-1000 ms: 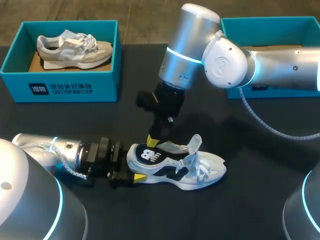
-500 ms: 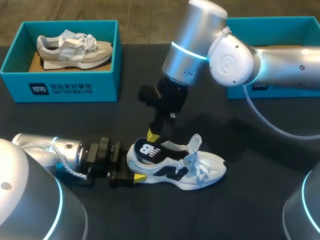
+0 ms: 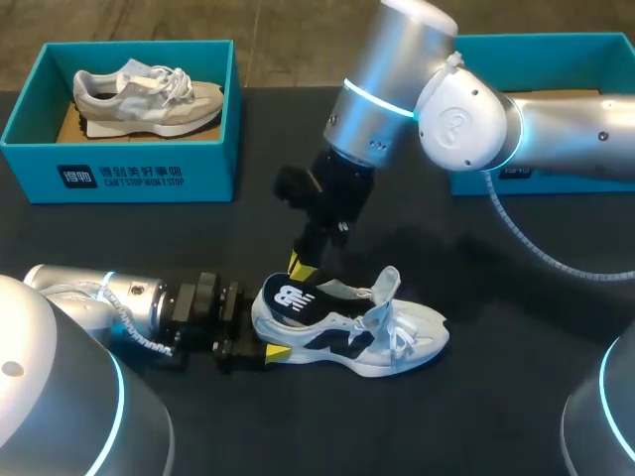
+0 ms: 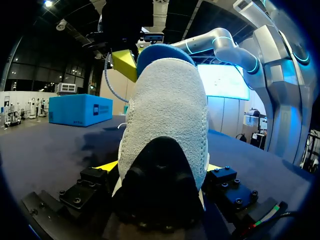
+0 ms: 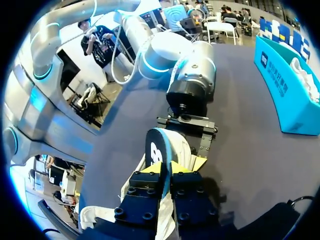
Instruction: Take the shoe out of the shoebox, open the shoe tongue, remove and reinsert the insole, then place the shoe into the shoebox
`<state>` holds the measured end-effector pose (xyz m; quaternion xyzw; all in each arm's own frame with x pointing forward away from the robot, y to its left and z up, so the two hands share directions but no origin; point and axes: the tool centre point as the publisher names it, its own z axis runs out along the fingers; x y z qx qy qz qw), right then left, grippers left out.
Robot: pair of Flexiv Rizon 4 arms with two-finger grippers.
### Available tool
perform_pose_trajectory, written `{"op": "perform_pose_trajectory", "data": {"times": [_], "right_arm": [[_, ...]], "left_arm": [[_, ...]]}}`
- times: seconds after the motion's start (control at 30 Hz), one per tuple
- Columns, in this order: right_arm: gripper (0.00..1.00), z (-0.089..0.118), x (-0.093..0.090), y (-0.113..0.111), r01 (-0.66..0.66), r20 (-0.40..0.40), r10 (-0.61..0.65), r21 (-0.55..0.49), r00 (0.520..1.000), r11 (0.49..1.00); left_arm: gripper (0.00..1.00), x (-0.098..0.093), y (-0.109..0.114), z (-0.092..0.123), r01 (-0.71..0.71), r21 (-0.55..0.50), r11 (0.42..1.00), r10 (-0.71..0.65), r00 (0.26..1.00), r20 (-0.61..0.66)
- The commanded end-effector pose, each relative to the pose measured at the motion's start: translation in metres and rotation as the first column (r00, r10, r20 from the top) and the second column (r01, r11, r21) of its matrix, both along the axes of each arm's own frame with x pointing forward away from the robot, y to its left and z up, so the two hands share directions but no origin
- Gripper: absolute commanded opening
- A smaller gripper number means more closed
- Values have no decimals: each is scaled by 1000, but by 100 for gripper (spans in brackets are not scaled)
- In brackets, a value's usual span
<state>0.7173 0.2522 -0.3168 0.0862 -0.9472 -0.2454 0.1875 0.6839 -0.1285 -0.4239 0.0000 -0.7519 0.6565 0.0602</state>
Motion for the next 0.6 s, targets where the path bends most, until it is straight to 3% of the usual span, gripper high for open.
{"op": "perform_pose_trajectory", "data": {"times": [0.03,0.13,0.6], "right_arm": [[13,-2,2,0,-7,-2,7,-5,1000,1000],[18,-5,4,-3,-3,-19,3,-10,1000,1000],[16,-18,3,-11,-3,-129,2,-13,992,1000]], "left_arm": [[0,1,2,-3,-1,0,1000,1,1000,0],[0,1,2,-3,-1,0,1000,1,1000,0],[0,1,2,-3,-1,0,1000,1,1000,0]]}}
